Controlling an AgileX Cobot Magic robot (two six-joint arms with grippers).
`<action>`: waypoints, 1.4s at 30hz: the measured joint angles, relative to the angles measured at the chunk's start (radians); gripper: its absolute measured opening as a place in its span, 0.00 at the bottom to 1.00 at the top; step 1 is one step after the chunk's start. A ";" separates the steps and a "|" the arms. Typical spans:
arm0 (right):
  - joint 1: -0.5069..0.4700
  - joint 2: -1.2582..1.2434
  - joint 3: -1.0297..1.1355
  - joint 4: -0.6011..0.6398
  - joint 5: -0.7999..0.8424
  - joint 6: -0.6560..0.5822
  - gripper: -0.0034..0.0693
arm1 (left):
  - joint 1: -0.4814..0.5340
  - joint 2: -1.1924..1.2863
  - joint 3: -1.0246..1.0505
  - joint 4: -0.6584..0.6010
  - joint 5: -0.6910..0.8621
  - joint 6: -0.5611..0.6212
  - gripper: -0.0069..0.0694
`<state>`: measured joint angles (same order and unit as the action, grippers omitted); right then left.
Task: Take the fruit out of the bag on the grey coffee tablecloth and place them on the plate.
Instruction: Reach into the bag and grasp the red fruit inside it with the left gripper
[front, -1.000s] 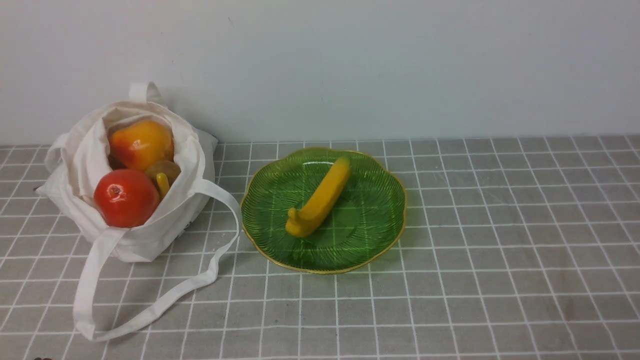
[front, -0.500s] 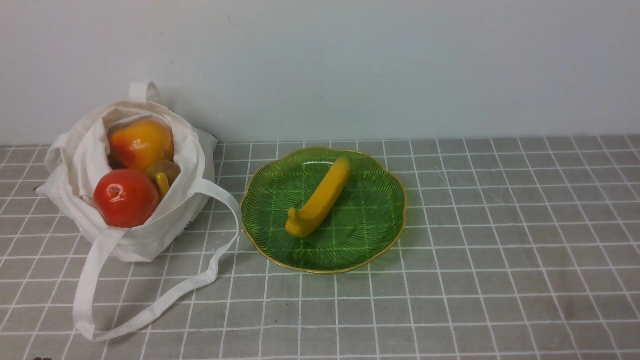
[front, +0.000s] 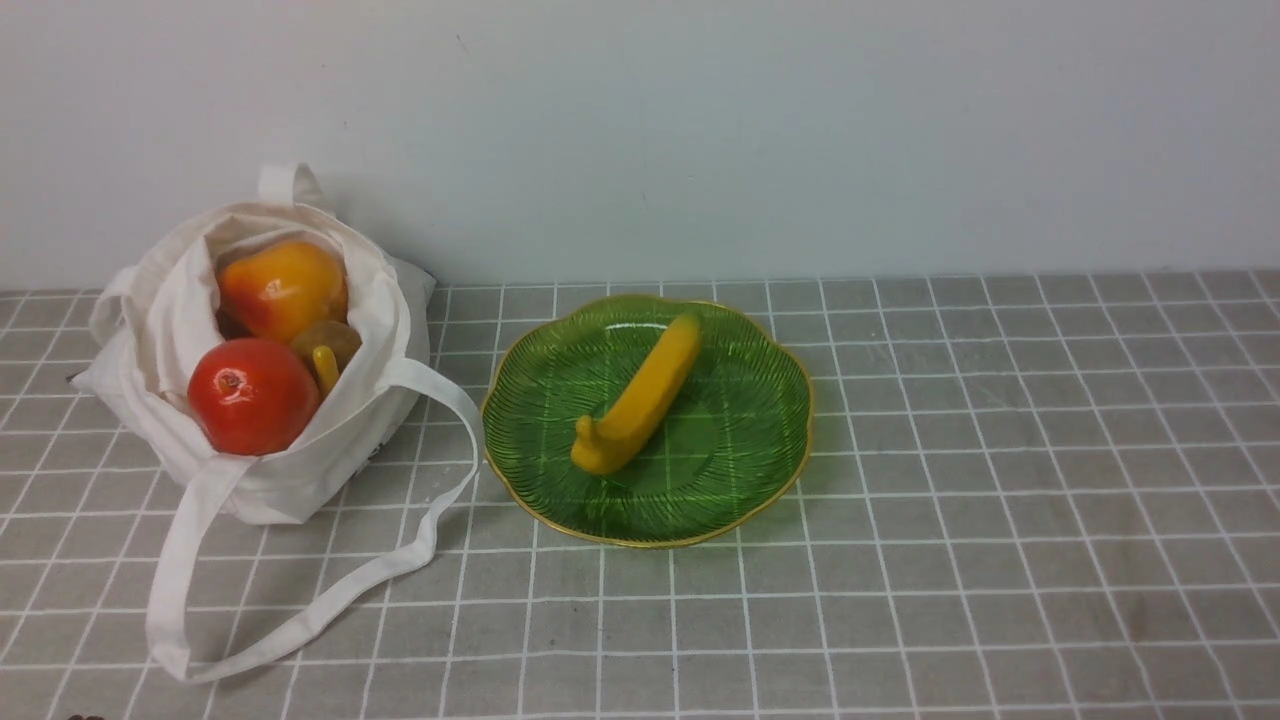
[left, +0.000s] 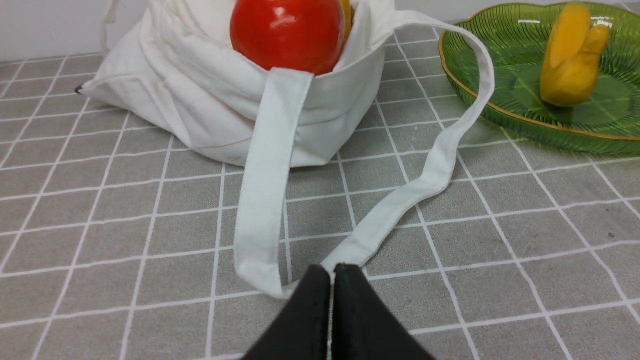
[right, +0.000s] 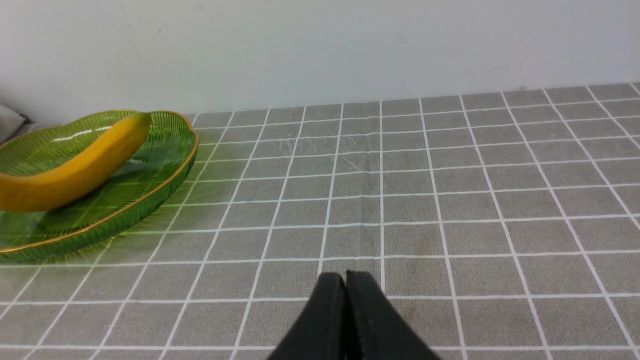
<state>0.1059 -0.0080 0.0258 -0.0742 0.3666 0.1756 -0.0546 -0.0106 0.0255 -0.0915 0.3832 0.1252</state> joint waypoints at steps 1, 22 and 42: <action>0.000 0.000 0.000 0.000 0.000 0.000 0.03 | 0.000 0.000 0.000 0.000 0.000 0.000 0.08; 0.000 0.000 0.000 0.000 0.000 0.000 0.03 | 0.000 0.005 -0.106 -0.627 -0.673 -0.102 0.08; 0.000 0.000 0.000 0.000 0.000 0.000 0.03 | 0.031 1.092 -0.955 -0.304 0.349 0.135 0.08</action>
<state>0.1059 -0.0080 0.0258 -0.0742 0.3666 0.1756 -0.0240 1.0813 -0.9299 -0.3952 0.7324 0.2598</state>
